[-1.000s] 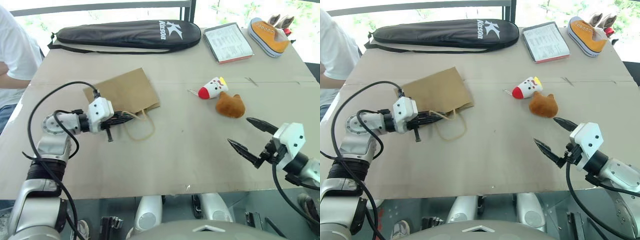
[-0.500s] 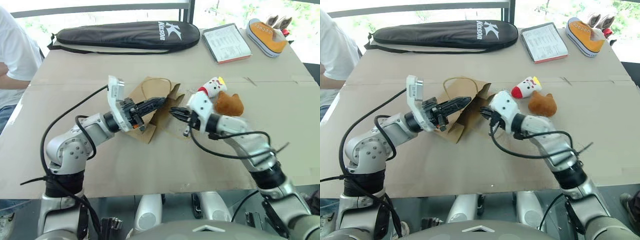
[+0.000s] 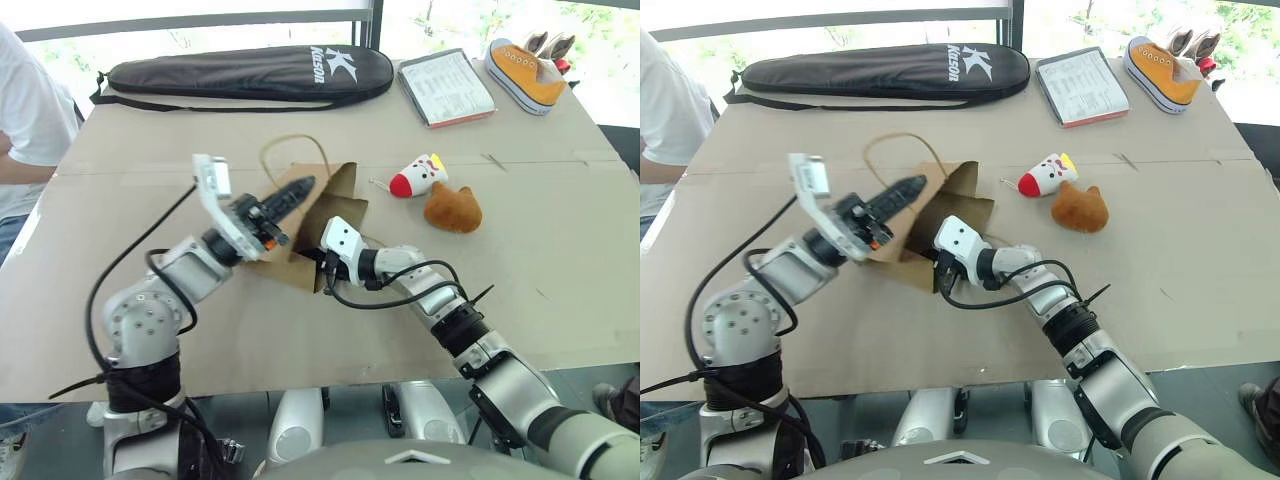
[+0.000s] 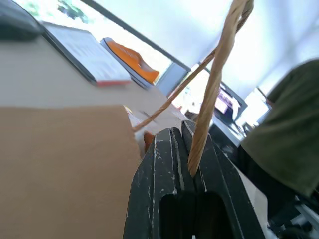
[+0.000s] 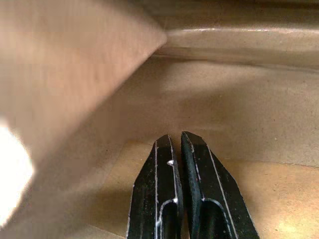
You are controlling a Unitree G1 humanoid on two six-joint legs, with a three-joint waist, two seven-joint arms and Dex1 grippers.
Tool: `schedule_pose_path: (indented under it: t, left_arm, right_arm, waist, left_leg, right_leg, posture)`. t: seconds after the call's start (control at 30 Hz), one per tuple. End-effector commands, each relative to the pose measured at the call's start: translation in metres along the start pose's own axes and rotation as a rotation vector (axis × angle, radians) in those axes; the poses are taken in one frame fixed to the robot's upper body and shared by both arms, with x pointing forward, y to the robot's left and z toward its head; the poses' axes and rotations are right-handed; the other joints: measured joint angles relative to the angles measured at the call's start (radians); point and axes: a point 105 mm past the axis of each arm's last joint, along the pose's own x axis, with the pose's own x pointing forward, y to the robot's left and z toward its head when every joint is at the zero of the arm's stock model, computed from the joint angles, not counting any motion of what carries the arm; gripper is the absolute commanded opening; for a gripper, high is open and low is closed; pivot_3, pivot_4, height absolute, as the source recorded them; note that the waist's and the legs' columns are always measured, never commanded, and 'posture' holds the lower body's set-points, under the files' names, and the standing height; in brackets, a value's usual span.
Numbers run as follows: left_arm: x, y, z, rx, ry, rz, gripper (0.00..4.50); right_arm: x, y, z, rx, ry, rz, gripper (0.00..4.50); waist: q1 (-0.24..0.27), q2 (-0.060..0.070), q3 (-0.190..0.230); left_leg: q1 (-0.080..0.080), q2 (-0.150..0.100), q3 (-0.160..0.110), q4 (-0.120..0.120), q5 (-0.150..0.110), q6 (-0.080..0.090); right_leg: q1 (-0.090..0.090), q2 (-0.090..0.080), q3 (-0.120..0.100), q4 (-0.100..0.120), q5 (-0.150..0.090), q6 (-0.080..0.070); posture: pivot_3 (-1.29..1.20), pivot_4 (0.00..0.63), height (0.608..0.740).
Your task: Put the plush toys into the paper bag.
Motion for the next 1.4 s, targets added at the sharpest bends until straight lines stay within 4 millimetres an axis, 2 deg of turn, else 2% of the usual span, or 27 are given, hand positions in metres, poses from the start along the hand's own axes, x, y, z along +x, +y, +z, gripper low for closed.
schedule_pose_path:
  t: [0.03, 0.13, 0.33, 0.43, 0.47, 0.5, 0.6, 0.67, 0.73, 0.8, 0.9, 0.93, 1.0, 1.03, 1.1, 1.13, 1.3, 1.37, 1.4]
  left_arm:
    - [-0.012, -0.001, 0.044, -0.025, -0.151, 0.029, 0.0]
    - [-0.014, -0.004, 0.046, -0.009, -0.13, 0.029, 0.0]
    - [-0.012, -0.006, 0.031, 0.06, -0.054, 0.033, 0.0]
    - [-0.005, -0.007, 0.023, 0.11, -0.029, 0.029, 0.0]
    - [-0.003, -0.008, 0.021, 0.126, -0.024, 0.025, 0.0]
    - [0.0, -0.008, 0.02, 0.132, -0.022, 0.022, 0.0]
    - [0.004, -0.008, 0.016, 0.172, -0.005, 0.009, 0.0]
    - [0.006, -0.008, 0.015, 0.182, -0.01, 0.007, 0.0]
    - [0.009, -0.008, 0.013, 0.184, -0.013, 0.003, 0.0]
    - [0.012, -0.009, 0.009, 0.182, -0.016, -0.002, 0.0]
    - [0.016, -0.013, 0.004, 0.177, -0.013, -0.018, 0.0]
    - [0.018, -0.015, 0.002, 0.185, -0.009, -0.029, 0.0]
    - [0.021, -0.017, 0.001, 0.193, -0.008, -0.041, 0.0]
    - [0.023, -0.017, 0.001, 0.198, -0.007, -0.05, 0.0]
    - [0.024, -0.019, 0.0, 0.207, -0.003, -0.065, 0.0]
    - [0.025, -0.019, 0.0, 0.209, -0.003, -0.071, 0.0]
    - [0.025, -0.019, 0.002, 0.182, -0.021, -0.086, 0.0]
    - [0.023, -0.022, 0.002, 0.143, -0.028, -0.11, 0.0]
    - [0.021, -0.025, 0.002, 0.111, -0.032, -0.132, 0.0]
  right_arm:
    - [-0.015, -0.003, -0.047, 0.063, 0.158, -0.038, 0.02]
    - [-0.02, -0.01, -0.039, 0.059, 0.123, -0.062, 0.02]
    - [-0.035, -0.028, 0.006, 0.039, -0.002, -0.15, 0.02]
    - [-0.058, -0.033, 0.047, 0.014, -0.109, -0.155, 0.02]
    - [-0.066, -0.031, 0.055, 0.002, -0.123, -0.146, 0.52]
    - [-0.075, -0.029, 0.065, -0.008, -0.143, -0.147, 0.75]
    - [-0.102, -0.032, 0.091, -0.01, -0.202, -0.217, 1.99]
    - [-0.123, -0.033, 0.103, -0.023, -0.214, -0.262, 2.93]
    - [-0.148, -0.037, 0.107, -0.007, -0.198, -0.313, 3.75]
    - [-0.176, -0.052, 0.094, -0.017, -0.099, -0.425, 3.75]
    - [-0.21, -0.09, 0.062, -0.028, 0.083, -0.653, 3.75]
    - [-0.218, -0.102, 0.043, -0.018, 0.173, -0.7, 3.75]
    - [-0.226, -0.114, 0.015, 0.023, 0.287, -0.731, 3.75]
    - [-0.228, -0.118, -0.002, 0.024, 0.358, -0.722, 3.52]
    - [-0.229, -0.12, -0.02, 0.033, 0.418, -0.698, 2.91]
    - [-0.227, -0.12, -0.022, 0.041, 0.417, -0.685, 2.45]
    - [-0.227, -0.117, -0.007, 0.023, 0.342, -0.663, 0.03]
    - [-0.228, -0.112, 0.008, 0.02, 0.256, -0.651, 0.03]
    - [-0.225, -0.104, 0.026, 0.037, 0.147, -0.611, 0.03]
  waist:
    - [0.002, 0.0, 0.0]
    - [0.006, 0.0, -0.001]
    - [0.015, 0.0, -0.001]
    - [0.023, 0.0, 0.001]
    - [0.024, 0.001, 0.001]
    - [0.024, 0.001, 0.001]
    - [0.024, 0.0, 0.001]
    - [0.023, 0.001, 0.001]
    - [0.024, 0.001, 0.001]
    - [0.024, 0.0, 0.001]
    - [0.025, 0.0, 0.001]
    - [0.024, 0.0, 0.001]
    - [0.018, 0.0, 0.001]
    - [0.016, 0.0, 0.001]
    - [0.016, 0.0, 0.001]
    - [0.014, 0.0, 0.001]
    - [0.013, -0.001, 0.001]
    - [0.017, -0.001, 0.001]
    - [0.019, -0.001, 0.001]
  left_leg:
    - [0.001, 0.0, 0.0, 0.0, 0.0, 0.0]
    - [0.001, -0.001, -0.001, 0.0, 0.0, 0.0]
    - [0.0, -0.002, 0.0, 0.001, 0.0, 0.0]
    - [-0.001, -0.002, 0.0, 0.001, 0.0, 0.0]
    - [-0.002, -0.002, 0.0, 0.001, 0.0, 0.0]
    - [-0.002, -0.002, 0.0, 0.0, 0.0, 0.0]
    - [-0.002, -0.002, 0.002, -0.003, 0.0, 0.0]
    - [-0.002, -0.001, 0.003, -0.006, 0.0, 0.0]
    - [-0.003, -0.001, 0.004, -0.007, 0.0, 0.0]
    - [-0.004, -0.001, 0.004, -0.008, 0.0, 0.0]
    - [-0.005, -0.002, 0.006, -0.009, 0.0, 0.0]
    - [-0.005, -0.002, 0.007, -0.009, 0.0, 0.0]
    - [-0.005, -0.002, 0.009, -0.009, 0.0, 0.0]
    - [-0.005, -0.002, 0.009, -0.009, 0.0, 0.0]
    - [-0.004, -0.002, 0.01, -0.01, 0.0, 0.0]
    - [-0.004, -0.002, 0.01, -0.01, 0.0, 0.0]
    - [-0.004, -0.002, 0.01, -0.01, 0.0, 0.0]
    - [-0.005, -0.002, 0.009, -0.01, 0.0, 0.0]
    - [-0.005, -0.002, 0.009, -0.01, 0.0, 0.0]
  right_leg:
    - [0.001, 0.0, -0.001, 0.0, 0.0, 0.0]
    - [0.003, -0.001, -0.001, -0.001, 0.0, 0.0]
    - [0.003, -0.003, -0.001, -0.002, 0.0, 0.0]
    - [0.002, -0.003, -0.001, -0.002, 0.0, 0.0]
    - [0.001, -0.003, -0.001, -0.002, 0.0, 0.0]
    - [0.0, -0.003, -0.001, -0.002, 0.0, 0.0]
    - [-0.002, -0.003, 0.0, -0.003, 0.0, 0.0]
    - [-0.003, -0.002, 0.001, -0.003, 0.0, 0.0]
    - [-0.006, -0.002, 0.002, -0.003, 0.0, 0.0]
    - [-0.006, -0.002, 0.002, -0.004, 0.0, 0.0]
    - [-0.006, -0.003, 0.003, -0.008, 0.0, 0.0]
    - [-0.006, -0.003, 0.004, -0.01, 0.0, 0.0]
    - [-0.006, -0.002, 0.006, -0.01, 0.0, 0.0]
    - [-0.006, -0.002, 0.007, -0.01, 0.0, 0.0]
    - [-0.007, -0.002, 0.008, -0.011, 0.0, 0.0]
    - [-0.007, -0.001, 0.009, -0.011, 0.0, 0.0]
    - [-0.007, -0.001, 0.009, -0.011, 0.0, 0.0]
    - [-0.007, -0.001, 0.009, -0.011, 0.0, 0.0]
    - [-0.007, -0.001, 0.009, -0.011, 0.0, 0.0]
  posture:
    - [0.0, 0.15, 0.74]
    - [0.0, 0.15, 0.74]
    - [0.0, 0.15, 0.74]
    - [0.0, 0.15, 0.74]
    - [0.0, 0.15, 0.74]
    - [0.0, 0.15, 0.74]
    - [0.0, 0.15, 0.74]
    - [0.0, 0.15, 0.74]
    - [0.0, 0.15, 0.74]
    - [0.0, 0.15, 0.74]
    - [0.0, 0.15, 0.74]
    - [0.0, 0.15, 0.74]
    - [0.0, 0.15, 0.74]
    - [0.0, 0.15, 0.74]
    - [0.0, 0.15, 0.74]
    - [0.0, 0.15, 0.74]
    - [0.0, 0.15, 0.74]
    - [0.0, 0.15, 0.74]
    - [0.0, 0.15, 0.74]
